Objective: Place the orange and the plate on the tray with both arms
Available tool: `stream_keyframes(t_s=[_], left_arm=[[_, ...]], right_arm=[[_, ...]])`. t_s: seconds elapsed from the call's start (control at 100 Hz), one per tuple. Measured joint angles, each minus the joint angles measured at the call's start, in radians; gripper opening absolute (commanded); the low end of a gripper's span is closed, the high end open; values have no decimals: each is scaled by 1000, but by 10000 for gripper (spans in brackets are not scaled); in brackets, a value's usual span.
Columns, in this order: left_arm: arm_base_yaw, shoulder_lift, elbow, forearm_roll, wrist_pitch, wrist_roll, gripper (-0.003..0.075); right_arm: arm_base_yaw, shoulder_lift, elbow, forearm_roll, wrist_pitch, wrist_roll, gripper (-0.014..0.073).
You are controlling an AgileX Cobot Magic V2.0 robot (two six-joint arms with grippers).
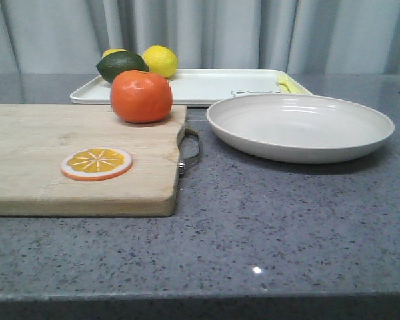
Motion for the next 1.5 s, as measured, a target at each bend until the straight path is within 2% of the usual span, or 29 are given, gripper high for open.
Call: stream_keyframes(t_s=[0.8,1.0,1.11,1.27,1.5], left_arm=[[0,0,0,2,0,0,-19],[0,0,0,-86,-39,0,-19],[0,0,-1,-107,-49,-2,-19],[0,0,-49,-163,-2,-2,-19],[-32,35,-268,-229,175,-2,-19]], right_arm=[[0,0,0,0,-2,0,-68],[0,0,0,3,-72,0,-68],[0,0,0,68,-85,0,-68],[0,0,-75,171,29,0,-68],[0,42,-292,186,314,0,-68]])
